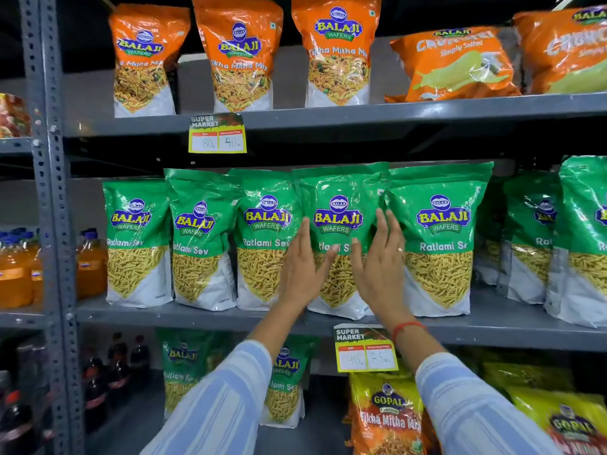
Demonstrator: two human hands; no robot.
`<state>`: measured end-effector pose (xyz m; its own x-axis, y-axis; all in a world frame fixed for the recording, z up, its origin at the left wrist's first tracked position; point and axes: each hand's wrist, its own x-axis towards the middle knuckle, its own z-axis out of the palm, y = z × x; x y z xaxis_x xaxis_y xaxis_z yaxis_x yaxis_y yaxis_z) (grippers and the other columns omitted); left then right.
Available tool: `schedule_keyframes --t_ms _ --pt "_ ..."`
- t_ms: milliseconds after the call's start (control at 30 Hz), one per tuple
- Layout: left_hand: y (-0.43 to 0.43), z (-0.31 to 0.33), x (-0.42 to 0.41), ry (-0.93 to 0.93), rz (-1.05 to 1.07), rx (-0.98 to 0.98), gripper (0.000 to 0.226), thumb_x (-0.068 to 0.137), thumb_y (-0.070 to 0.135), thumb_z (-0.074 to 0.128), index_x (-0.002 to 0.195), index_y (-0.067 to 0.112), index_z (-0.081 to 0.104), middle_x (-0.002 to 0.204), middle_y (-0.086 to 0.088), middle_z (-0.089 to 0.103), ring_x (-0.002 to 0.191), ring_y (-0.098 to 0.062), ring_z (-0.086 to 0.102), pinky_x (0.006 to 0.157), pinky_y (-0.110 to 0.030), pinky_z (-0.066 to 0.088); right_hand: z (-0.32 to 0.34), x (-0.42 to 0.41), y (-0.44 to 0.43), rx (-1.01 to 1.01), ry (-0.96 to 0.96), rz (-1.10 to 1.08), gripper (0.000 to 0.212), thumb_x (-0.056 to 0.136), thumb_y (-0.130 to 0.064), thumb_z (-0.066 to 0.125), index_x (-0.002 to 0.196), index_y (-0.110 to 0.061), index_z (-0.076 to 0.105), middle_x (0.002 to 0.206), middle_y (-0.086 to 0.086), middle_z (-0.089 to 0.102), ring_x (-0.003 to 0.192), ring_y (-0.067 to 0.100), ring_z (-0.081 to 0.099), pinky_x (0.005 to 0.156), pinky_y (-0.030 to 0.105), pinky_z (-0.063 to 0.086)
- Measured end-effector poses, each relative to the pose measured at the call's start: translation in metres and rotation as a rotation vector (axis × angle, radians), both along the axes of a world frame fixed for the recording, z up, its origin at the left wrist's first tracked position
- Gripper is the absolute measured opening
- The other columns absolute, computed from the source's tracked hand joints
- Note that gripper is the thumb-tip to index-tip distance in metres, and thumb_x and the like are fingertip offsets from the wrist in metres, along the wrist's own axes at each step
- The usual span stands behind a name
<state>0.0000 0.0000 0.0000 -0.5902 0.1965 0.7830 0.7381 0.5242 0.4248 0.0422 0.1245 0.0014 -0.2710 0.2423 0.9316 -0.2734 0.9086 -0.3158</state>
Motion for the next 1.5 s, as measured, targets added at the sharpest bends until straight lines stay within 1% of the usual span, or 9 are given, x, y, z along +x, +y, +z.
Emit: schedule_keyframes --t_ms 167,300,467,633,733,833,1033,1200,1500 --pt "0.005 -0.026 -0.002 -0.280 -0.194 0.215 0.106 0.069 0.080 0.043 0.149 0.016 0.015 0.159 -0.008 0.022 0.145 -0.024 0.023 0.118 -0.045 0.023 -0.030 -0.009 0.008 -0.263 -0.308 0.279 0.087 0.092 -0.054 0.048 0.153 -0.007 0.007 0.159 0.018 0.020 0.146 0.032 0.023 0.116 0.045 0.025" --pt "0.009 -0.024 -0.006 -0.322 -0.268 0.281 0.103 0.069 0.079 0.047 0.148 0.019 0.020 0.156 -0.006 0.027 0.143 -0.021 0.026 0.117 -0.038 0.021 -0.039 -0.017 0.016 -0.305 -0.424 0.440 0.092 0.074 -0.076 0.048 0.145 -0.019 0.031 0.146 0.008 0.046 0.133 0.024 0.044 0.108 0.046 0.040" --pt "0.019 -0.040 -0.045 -0.414 -0.277 0.298 0.098 0.066 0.086 0.045 0.142 0.025 0.034 0.145 -0.002 0.047 0.134 -0.021 0.043 0.111 -0.051 0.036 -0.043 -0.023 0.026 -0.284 -0.458 0.515 0.077 0.079 -0.041 0.074 0.141 -0.017 0.035 0.130 -0.002 0.053 0.121 0.015 0.050 0.096 0.027 0.043" --pt "0.006 -0.022 -0.003 -0.484 -0.356 0.355 0.072 0.077 0.059 0.063 0.132 0.016 0.047 0.135 -0.005 0.056 0.122 -0.020 0.052 0.104 -0.038 0.041 -0.037 -0.007 0.027 -0.318 -0.458 0.631 0.067 0.084 -0.022 0.072 0.140 -0.014 0.035 0.122 -0.011 0.051 0.115 0.007 0.050 0.075 -0.007 0.036" --pt "-0.009 -0.022 0.002 -0.502 -0.383 0.393 0.060 0.071 0.054 0.072 0.119 0.020 0.057 0.124 -0.005 0.063 0.114 -0.021 0.059 0.100 -0.040 0.047 -0.032 0.007 0.029 -0.337 -0.469 0.697 0.066 0.084 -0.030 0.071 0.139 -0.019 0.036 0.126 -0.014 0.053 0.121 0.008 0.051 0.094 0.011 0.040" --pt "-0.025 -0.026 0.014 -0.495 -0.481 0.474 0.037 0.079 0.018 0.073 0.113 0.020 0.059 0.101 0.007 0.068 0.084 0.004 0.067 0.070 -0.014 0.054 -0.034 0.023 0.025 -0.318 -0.473 0.742 0.063 0.083 -0.033 0.071 0.136 -0.022 0.040 0.130 -0.006 0.057 0.121 0.012 0.055 0.104 0.032 0.045" --pt "-0.055 -0.051 0.043 -0.439 -0.496 0.539 0.063 0.059 0.025 0.079 0.119 0.019 0.062 0.121 0.004 0.063 0.107 -0.013 0.063 0.083 -0.023 0.056 -0.065 0.054 0.003 -0.314 -0.404 0.778 0.068 0.077 -0.037 0.074 0.136 -0.025 0.044 0.129 -0.014 0.059 0.117 -0.003 0.056 0.095 0.017 0.048" --pt "-0.080 -0.095 0.062 -0.456 -0.441 0.503 0.044 0.068 0.007 0.077 0.104 0.030 0.065 0.097 0.018 0.075 0.094 -0.002 0.069 0.080 -0.022 0.056 -0.109 0.065 -0.019 -0.344 -0.430 0.841 0.065 0.074 -0.036 0.074 0.131 -0.024 0.045 0.121 -0.023 0.061 0.110 -0.011 0.058 0.088 0.012 0.048" --pt "-0.132 -0.218 0.047 -0.744 -0.383 0.464 0.062 0.074 -0.007 0.072 0.125 0.022 0.052 0.109 0.017 0.071 0.104 -0.002 0.066 0.079 -0.017 0.054 -0.240 0.046 -0.054 -0.474 -0.723 0.872 0.090 0.069 -0.051 0.078 0.142 -0.024 0.032 0.138 -0.017 0.051 0.127 0.001 0.050 0.105 0.034 0.046"
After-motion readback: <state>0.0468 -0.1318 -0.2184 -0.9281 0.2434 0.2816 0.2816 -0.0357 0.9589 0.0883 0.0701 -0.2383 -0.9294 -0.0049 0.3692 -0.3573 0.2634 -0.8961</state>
